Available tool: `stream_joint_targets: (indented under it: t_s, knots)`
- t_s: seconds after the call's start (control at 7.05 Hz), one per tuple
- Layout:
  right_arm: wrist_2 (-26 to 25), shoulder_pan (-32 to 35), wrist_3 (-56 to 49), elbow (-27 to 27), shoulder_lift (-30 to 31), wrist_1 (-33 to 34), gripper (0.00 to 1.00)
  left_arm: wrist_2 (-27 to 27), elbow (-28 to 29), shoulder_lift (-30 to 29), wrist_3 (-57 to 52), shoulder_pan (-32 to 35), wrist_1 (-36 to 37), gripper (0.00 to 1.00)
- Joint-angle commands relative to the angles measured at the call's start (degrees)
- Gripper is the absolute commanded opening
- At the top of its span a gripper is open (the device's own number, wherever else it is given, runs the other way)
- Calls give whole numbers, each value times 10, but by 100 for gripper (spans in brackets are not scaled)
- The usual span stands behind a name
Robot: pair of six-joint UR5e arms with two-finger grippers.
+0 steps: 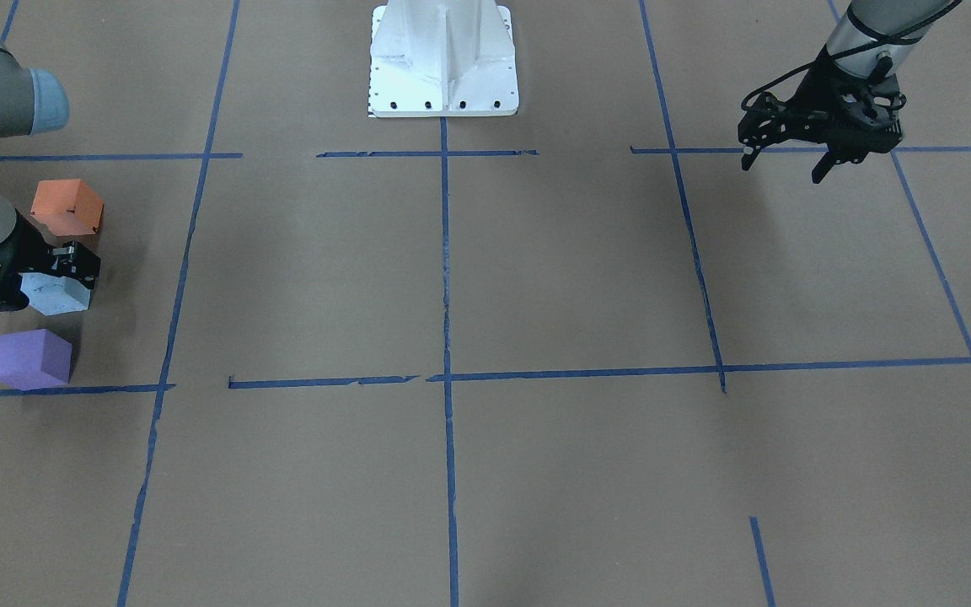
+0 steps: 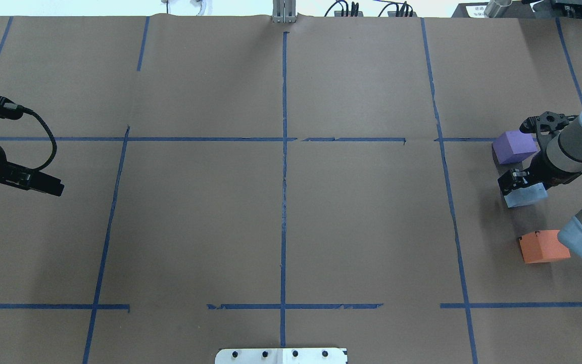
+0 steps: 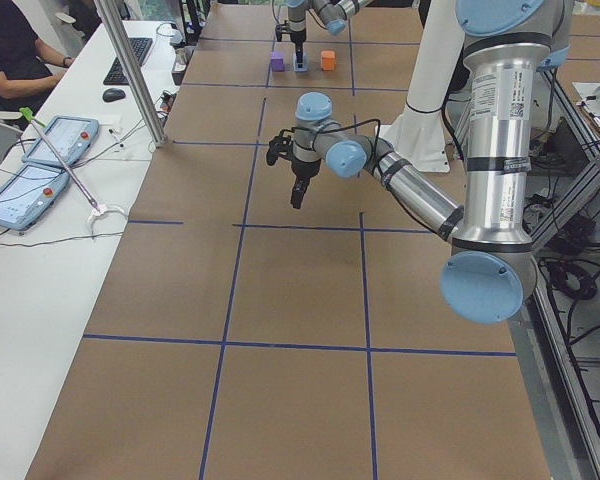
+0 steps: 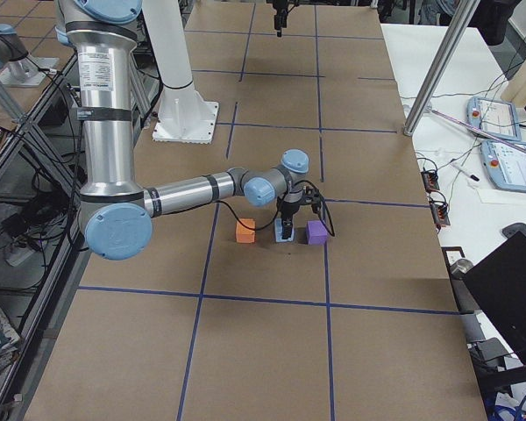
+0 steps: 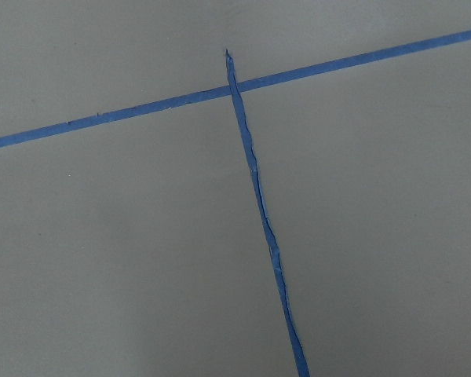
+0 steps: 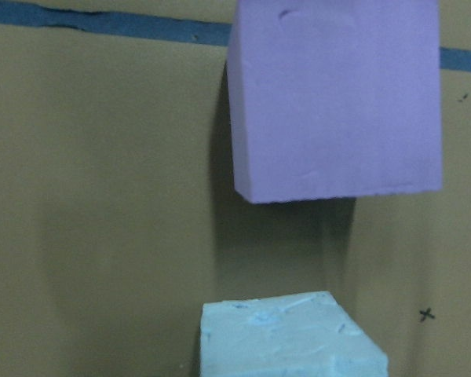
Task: Place blue block between orange and purple blocks
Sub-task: 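Lower the light blue cube into the gap between purple and orange cubes, then open the right gripper and raise it away from the cubes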
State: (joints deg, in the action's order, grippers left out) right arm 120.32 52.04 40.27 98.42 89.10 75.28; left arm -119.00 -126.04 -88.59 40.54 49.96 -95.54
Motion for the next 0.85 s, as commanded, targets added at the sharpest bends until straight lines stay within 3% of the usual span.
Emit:
stream_joint_targets:
  t_s: [0.0, 0.43, 0.71]
  knots:
    - [0, 6, -2, 61, 32, 0, 100, 0, 0, 0, 1, 0, 0, 100]
    - [9, 90, -56, 142, 89, 1, 100, 0, 4, 31, -52, 9, 0, 100]
    - [103, 209, -200, 143, 146, 8, 100, -6, 6, 65, -153, 60, -1, 100]
